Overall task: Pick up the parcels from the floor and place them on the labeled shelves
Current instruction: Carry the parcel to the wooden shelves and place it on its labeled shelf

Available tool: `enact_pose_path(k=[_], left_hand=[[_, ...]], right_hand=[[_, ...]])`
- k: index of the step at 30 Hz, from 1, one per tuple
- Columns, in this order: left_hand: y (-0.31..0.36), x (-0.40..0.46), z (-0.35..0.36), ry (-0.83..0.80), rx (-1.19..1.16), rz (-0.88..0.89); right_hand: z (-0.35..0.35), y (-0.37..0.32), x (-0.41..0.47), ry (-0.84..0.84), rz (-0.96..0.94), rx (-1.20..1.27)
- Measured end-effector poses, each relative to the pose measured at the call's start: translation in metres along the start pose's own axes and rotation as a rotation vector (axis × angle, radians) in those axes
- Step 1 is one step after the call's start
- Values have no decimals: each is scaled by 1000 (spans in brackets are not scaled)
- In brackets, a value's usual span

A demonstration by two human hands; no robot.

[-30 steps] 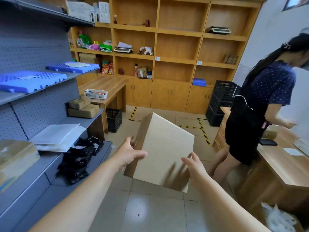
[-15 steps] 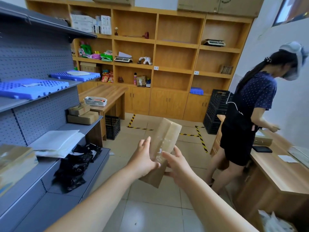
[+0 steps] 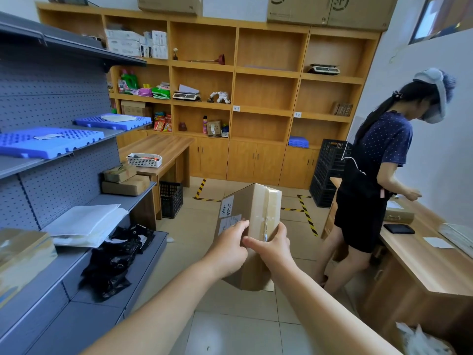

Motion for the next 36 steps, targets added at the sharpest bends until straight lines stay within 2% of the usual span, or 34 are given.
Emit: enact_pose_path(k=[3, 6, 10, 12, 14, 17, 19, 22, 25, 29, 31, 36], left_hand=[[3, -1, 4, 4, 22, 1], [5, -1, 7, -7, 47, 12], [6, -3, 6, -73, 30, 62], [-7, -4, 4, -92, 12, 34], [-25, -1, -10, 11, 50, -30], [-49, 3, -55, 341, 286, -126], [-65, 4, -80, 433, 303, -219], [-81, 8, -96, 386, 248, -314], [-89, 13, -103, 336, 184, -334], [-91, 16, -83, 72, -311, -291], [-90, 13, -75, -11, -408, -299], [-86, 9, -72, 7, -466, -247]], right_hand=[[-3, 4, 6, 45, 27, -89], [-8, 1, 8, 58, 10, -74], [-16, 0, 13, 28, 5, 87], [-23, 0, 16, 14, 12, 183], [-28, -8, 17, -32, -5, 290], [-35, -14, 22, -123, -32, 393], [-40, -15, 22, -170, -36, 439], [-42, -17, 22, -265, -64, 447], [-41, -20, 21, -335, -94, 468], [-40, -20, 21, -365, -105, 510], [-41, -19, 21, -378, -104, 518], [-45, -20, 21, -374, -110, 479]])
Point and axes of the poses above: each hand's wrist, its own x-axis towards the middle knuckle, its own z-axis out of the palm, y = z × x, the point moved 10 cm from there along x, towards the middle knuckle, and after that the axes turned 6 degrees about -z, right-handed, at the moved point
